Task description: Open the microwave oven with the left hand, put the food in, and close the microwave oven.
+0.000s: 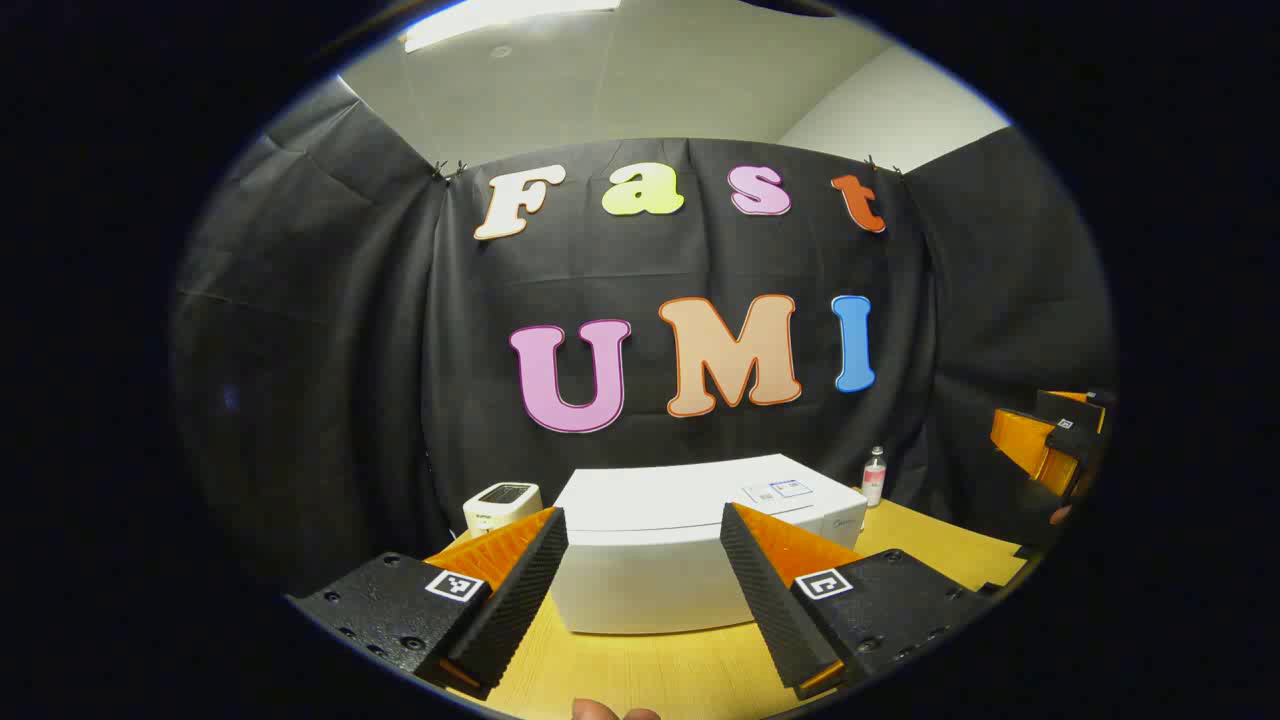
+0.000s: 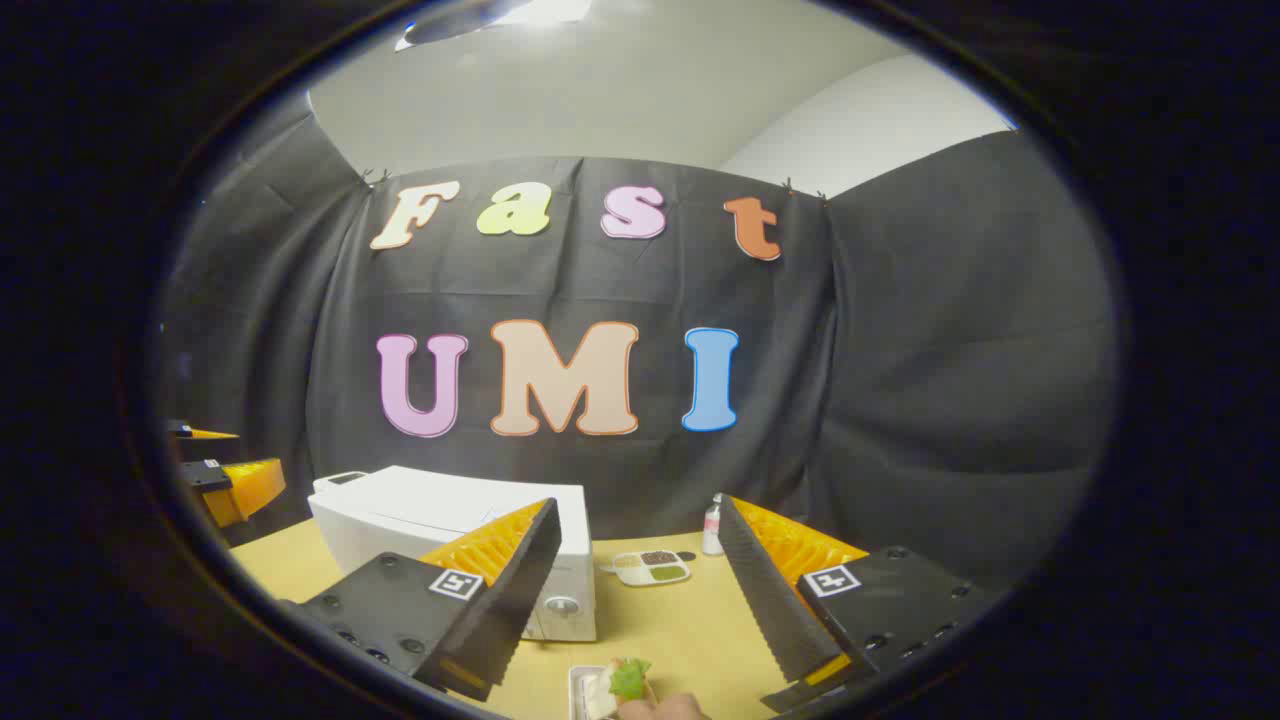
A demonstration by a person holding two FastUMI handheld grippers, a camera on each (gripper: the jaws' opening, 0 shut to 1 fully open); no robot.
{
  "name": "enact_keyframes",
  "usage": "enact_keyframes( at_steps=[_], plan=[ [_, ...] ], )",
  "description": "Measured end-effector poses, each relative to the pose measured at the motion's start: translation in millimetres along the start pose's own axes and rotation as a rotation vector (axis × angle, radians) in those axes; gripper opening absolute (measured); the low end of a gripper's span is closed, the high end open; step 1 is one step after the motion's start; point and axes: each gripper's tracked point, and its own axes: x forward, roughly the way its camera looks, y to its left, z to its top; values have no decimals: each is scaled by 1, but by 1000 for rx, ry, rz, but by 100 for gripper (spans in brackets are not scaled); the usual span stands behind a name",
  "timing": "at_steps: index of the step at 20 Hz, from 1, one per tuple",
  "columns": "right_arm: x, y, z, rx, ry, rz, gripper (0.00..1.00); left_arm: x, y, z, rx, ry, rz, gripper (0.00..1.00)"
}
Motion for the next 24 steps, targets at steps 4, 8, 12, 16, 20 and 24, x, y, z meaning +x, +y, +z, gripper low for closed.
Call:
enact_keyframes(
  at_steps=[4, 8, 12, 16, 20, 24],
  plan=[
    [-3, 1, 2, -22, -10, 20, 96, -5, -3, 1, 6, -7, 10, 97],
    [-6, 2, 0, -22, -4, 42, 97, -13, -7, -1, 16, 0, 21, 97],
    [-10, 1, 3, -17, -6, 62, 100, -23, -9, 4, 35, -6, 31, 97],
    [-9, -6, 7, -13, -11, 72, 97, -31, -20, 6, 46, 2, 28, 97],
    [-8, -10, 7, 2, 0, 92, 97, -33, -27, 7, 47, 13, 38, 99],
    [-7, -12, 5, -11, 4, 107, 97, -34, -33, 5, 53, 24, 46, 99]
  ],
)
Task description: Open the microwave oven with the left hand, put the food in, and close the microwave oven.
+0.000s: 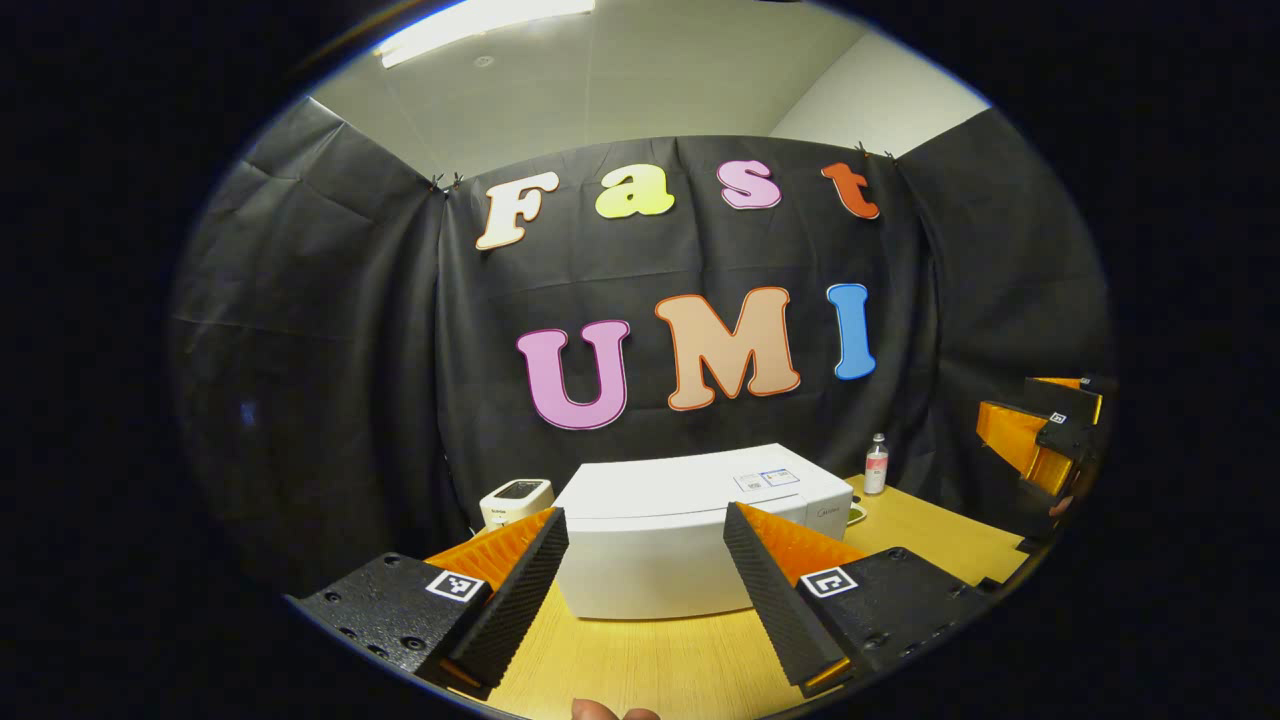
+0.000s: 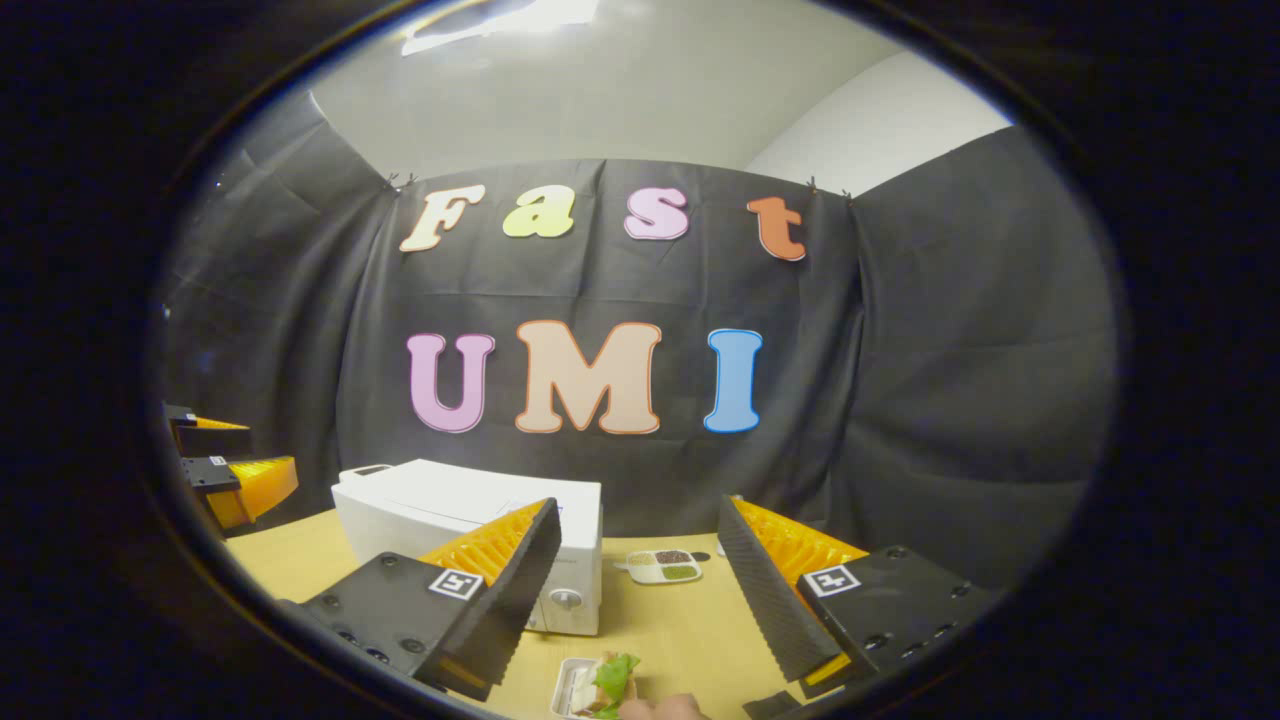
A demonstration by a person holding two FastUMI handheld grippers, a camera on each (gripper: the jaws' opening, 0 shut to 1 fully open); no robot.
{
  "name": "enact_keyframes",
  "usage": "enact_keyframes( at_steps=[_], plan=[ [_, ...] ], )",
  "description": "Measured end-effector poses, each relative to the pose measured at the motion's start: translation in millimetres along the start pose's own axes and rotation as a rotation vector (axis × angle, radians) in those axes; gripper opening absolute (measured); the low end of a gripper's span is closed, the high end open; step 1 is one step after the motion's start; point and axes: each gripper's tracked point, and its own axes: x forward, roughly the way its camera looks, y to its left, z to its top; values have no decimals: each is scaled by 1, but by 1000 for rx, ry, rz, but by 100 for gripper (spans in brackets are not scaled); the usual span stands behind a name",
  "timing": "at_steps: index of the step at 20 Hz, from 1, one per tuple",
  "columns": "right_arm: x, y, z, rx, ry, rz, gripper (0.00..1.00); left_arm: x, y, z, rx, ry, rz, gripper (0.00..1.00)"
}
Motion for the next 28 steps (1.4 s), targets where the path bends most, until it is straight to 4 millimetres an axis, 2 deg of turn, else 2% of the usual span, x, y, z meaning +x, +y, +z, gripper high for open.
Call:
enact_keyframes(
  at_steps=[5, 8, 10, 12, 17, 23, 25, 27, 28],
  plan=[
    [3, -3, 0, -6, 2, -1, 97, 9, -13, -5, -22, -6, -18, 99],
    [2, -8, 1, -10, 6, -11, 96, 26, -26, -16, -23, -12, -38, 99],
    [0, -12, 2, -10, 14, -16, 96, 40, -42, -28, -25, -14, -59, 99],
    [-2, -17, 3, -15, 28, -24, 96, 54, -62, -47, -33, -4, -85, 99],
    [-9, -30, 5, -3, 68, -48, 96, 88, -117, -116, 7, 50, -164, 99],
    [-23, -61, 9, -73, 89, -89, 100, 128, -164, -195, 45, 142, -213, 98],
    [-28, -72, 9, -106, 91, -106, 100, 139, -176, -213, 39, 182, -223, 98],
    [-31, -81, 9, -124, 94, -119, 100, 148, -182, -222, 46, 205, -223, 98],
    [-32, -85, 8, -129, 96, -123, 96, 154, -183, -224, 46, 204, -221, 98]
  ],
)
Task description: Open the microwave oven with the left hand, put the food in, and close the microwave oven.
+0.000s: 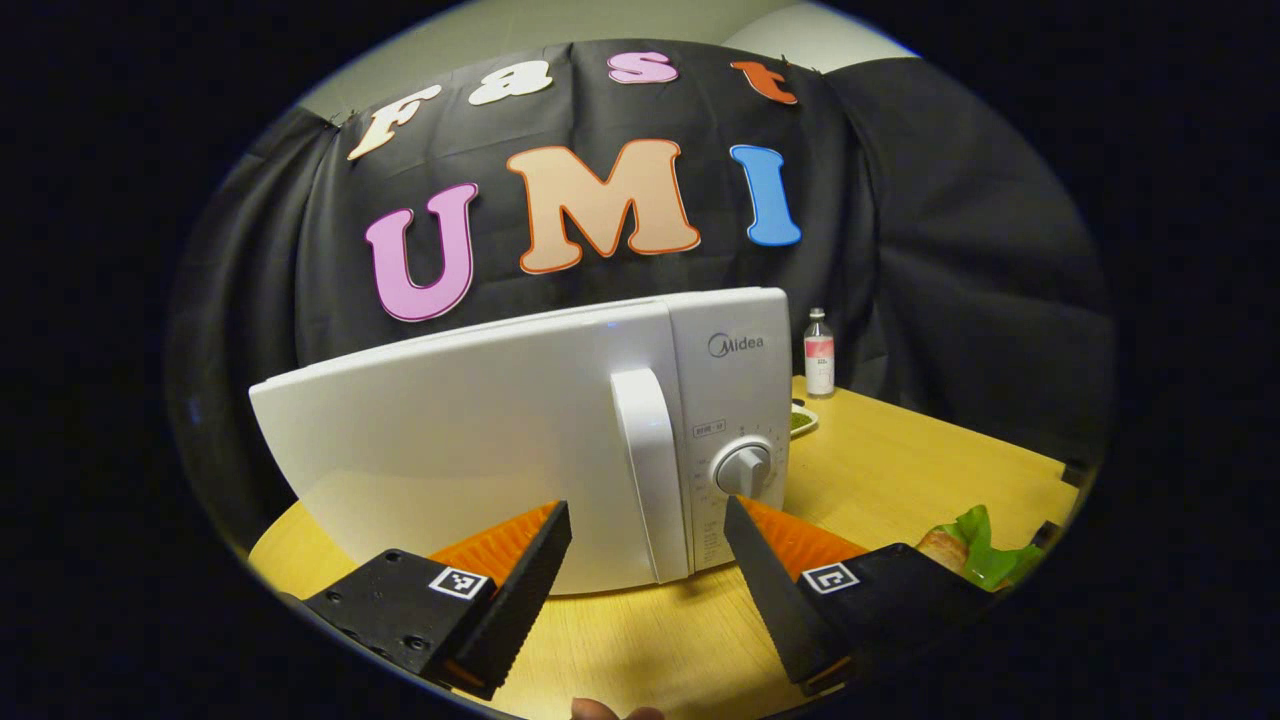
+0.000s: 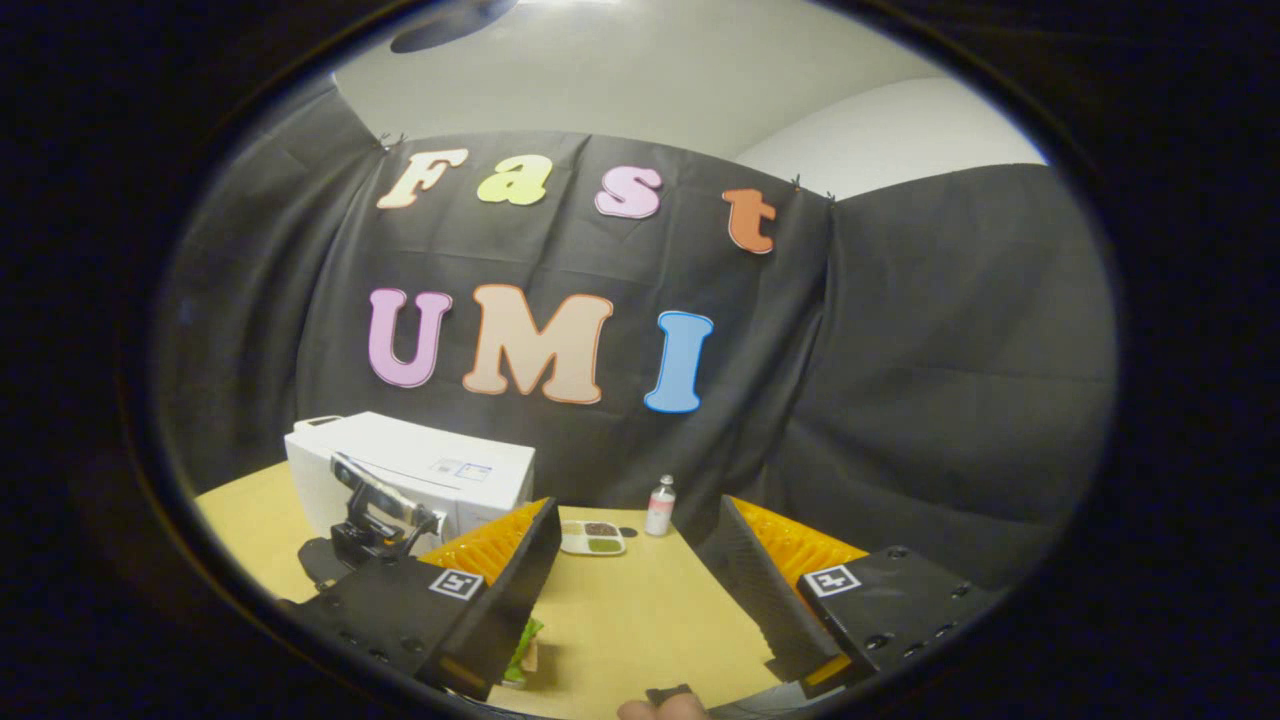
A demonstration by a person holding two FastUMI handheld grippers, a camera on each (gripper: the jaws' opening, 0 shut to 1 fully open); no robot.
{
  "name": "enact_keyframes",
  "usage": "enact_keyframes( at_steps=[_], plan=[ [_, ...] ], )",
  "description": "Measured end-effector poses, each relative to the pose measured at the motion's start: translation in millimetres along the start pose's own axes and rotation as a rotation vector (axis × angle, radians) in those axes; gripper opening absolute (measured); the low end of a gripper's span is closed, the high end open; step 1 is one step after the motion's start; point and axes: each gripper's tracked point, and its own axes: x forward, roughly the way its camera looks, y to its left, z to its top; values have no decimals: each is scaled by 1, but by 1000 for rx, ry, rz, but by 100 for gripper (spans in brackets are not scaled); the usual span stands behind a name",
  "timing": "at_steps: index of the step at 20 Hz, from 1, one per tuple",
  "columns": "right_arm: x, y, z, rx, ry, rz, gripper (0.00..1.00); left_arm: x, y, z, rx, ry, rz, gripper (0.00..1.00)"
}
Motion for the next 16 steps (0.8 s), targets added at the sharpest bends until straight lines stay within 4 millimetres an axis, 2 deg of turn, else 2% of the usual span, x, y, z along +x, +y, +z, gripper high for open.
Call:
enact_keyframes(
  at_steps=[3, 4, 5, 7, 8, 9, 10, 12, 14, 16],
  plan=[
    [1, -7, -3, -8, 7, -5, 97, 12, -4, 6, -11, -12, -14, 98],
    [1, -6, -4, -7, 6, -1, 97, 14, -3, 8, -14, -18, -2, 92],
    [1, -6, -4, -8, 5, 5, 96, 13, 2, 12, -15, -30, 15, 75],
    [1, -4, -3, -15, 0, 15, 96, 14, -4, 18, -27, -41, 6, 41],
    [1, -4, -3, -18, -1, 19, 100, 21, -5, 13, -30, -24, 7, 31],
    [1, -4, -3, -18, 0, 22, 97, 16, -4, 13, -41, -33, 10, 30],
    [1, -3, -4, -16, 2, 26, 97, 17, -3, 15, -75, -48, 8, 20],
    [3, -2, -6, -15, 5, 31, 97, 16, -5, 15, -153, -44, -9, 9],
    [2, -3, -6, -10, 4, 31, 97, 15, -7, 13, -163, -23, -16, 3],
    [1, -2, -8, 5, 9, 32, 97, 15, -6, 16, -162, -22, -15, 1]
  ],
)
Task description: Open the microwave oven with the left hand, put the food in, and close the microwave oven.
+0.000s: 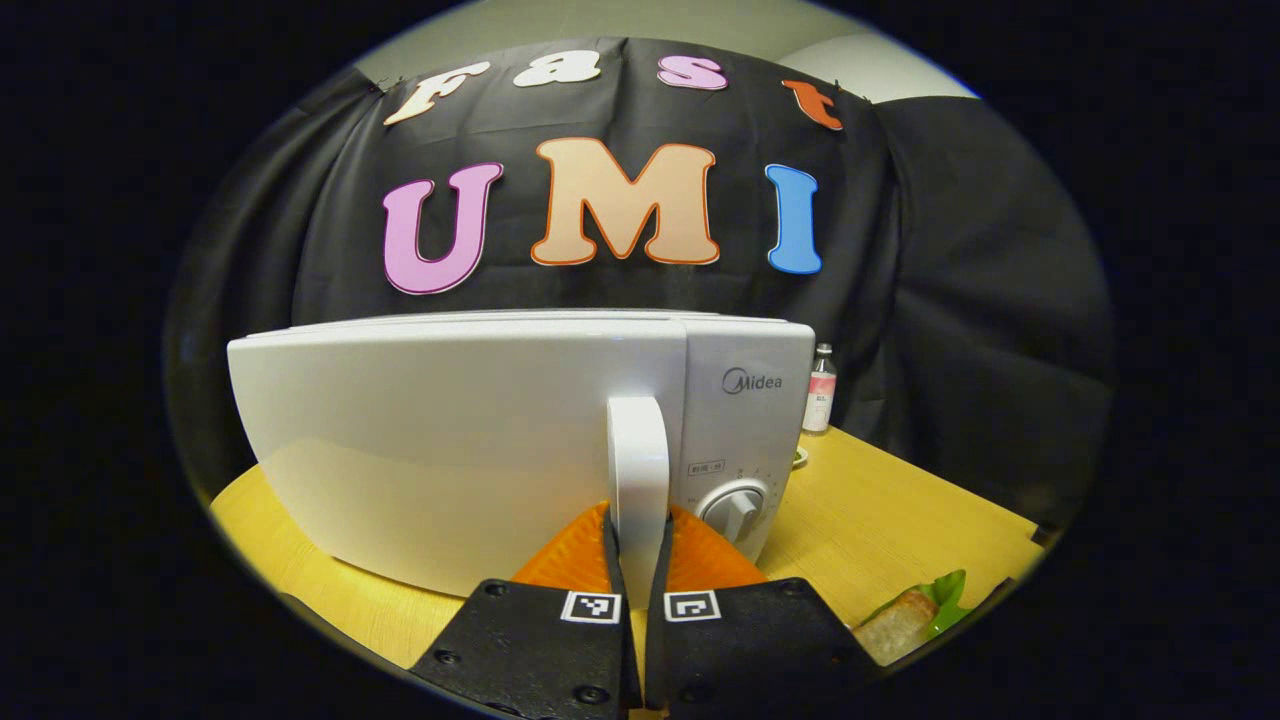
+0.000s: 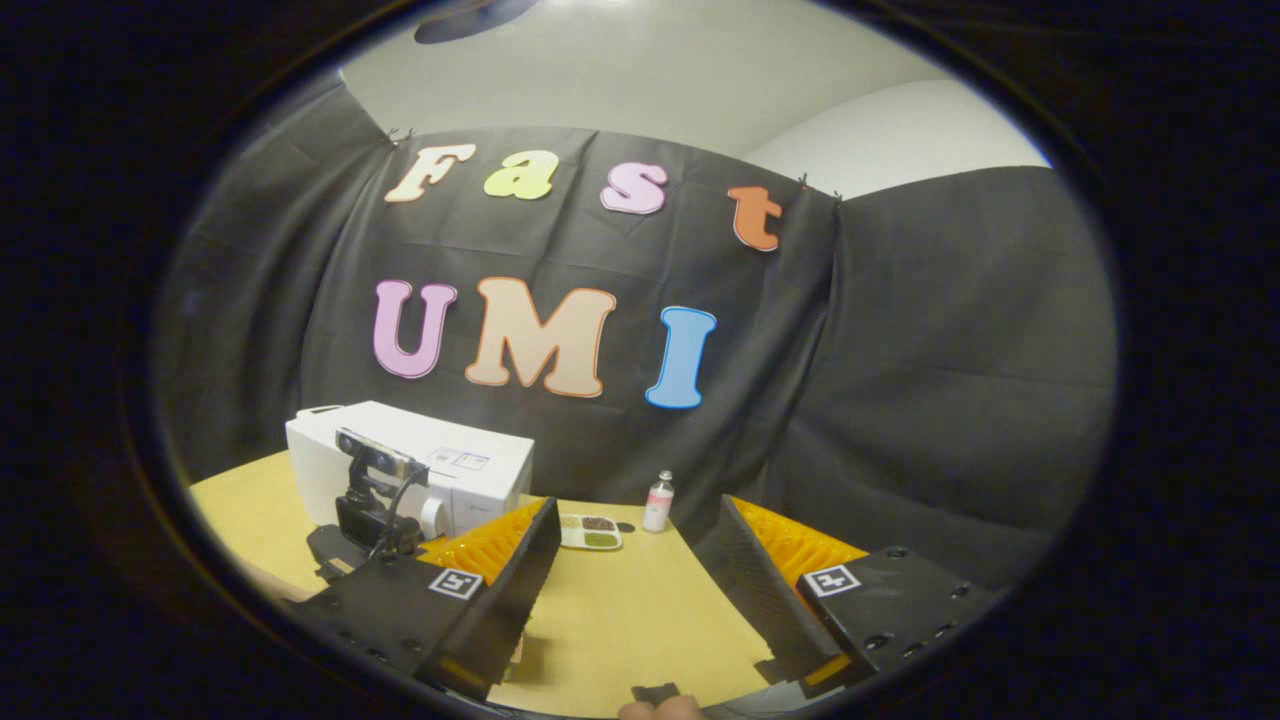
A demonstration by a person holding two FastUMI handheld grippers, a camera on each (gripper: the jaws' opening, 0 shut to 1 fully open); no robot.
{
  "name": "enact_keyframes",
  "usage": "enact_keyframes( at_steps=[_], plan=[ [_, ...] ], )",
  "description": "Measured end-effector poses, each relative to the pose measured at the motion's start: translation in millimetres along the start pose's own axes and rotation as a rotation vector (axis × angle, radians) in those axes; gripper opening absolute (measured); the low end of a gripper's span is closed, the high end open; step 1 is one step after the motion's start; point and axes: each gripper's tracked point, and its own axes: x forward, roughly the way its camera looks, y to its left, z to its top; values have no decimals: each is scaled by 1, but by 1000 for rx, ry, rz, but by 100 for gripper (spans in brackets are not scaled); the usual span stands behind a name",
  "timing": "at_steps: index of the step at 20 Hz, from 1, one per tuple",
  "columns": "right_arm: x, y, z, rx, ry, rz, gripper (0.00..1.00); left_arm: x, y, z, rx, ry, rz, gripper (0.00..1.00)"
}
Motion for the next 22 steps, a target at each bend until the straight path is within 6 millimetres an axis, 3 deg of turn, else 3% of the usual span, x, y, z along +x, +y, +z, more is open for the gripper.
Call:
enact_keyframes(
  at_steps=[3, 4, 5, 8, 13, 20, 22],
  plan=[
    [-1, 4, 0, 12, 3, 13, 97, -9, -1, -8, -37, 62, 4, 0],
    [-1, 4, 1, 8, -4, 14, 97, -24, -2, -15, -48, 77, 8, 0],
    [0, 3, 3, 6, -13, 11, 100, -43, -1, -3, -12, 4, 10, 1],
    [2, 11, -9, 43, 11, 33, 97, -85, 7, -16, 28, 26, -21, 0],
    [7, 60, -41, 117, 116, 192, 100, -136, 19, -27, 24, 121, -107, 0],
    [21, 85, -94, 206, 252, 230, 97, -221, 79, -44, 21, 197, -7, 0],
    [29, 93, -119, 209, 316, 229, 100, -239, 98, -49, 20, 212, 16, 0]
  ],
)
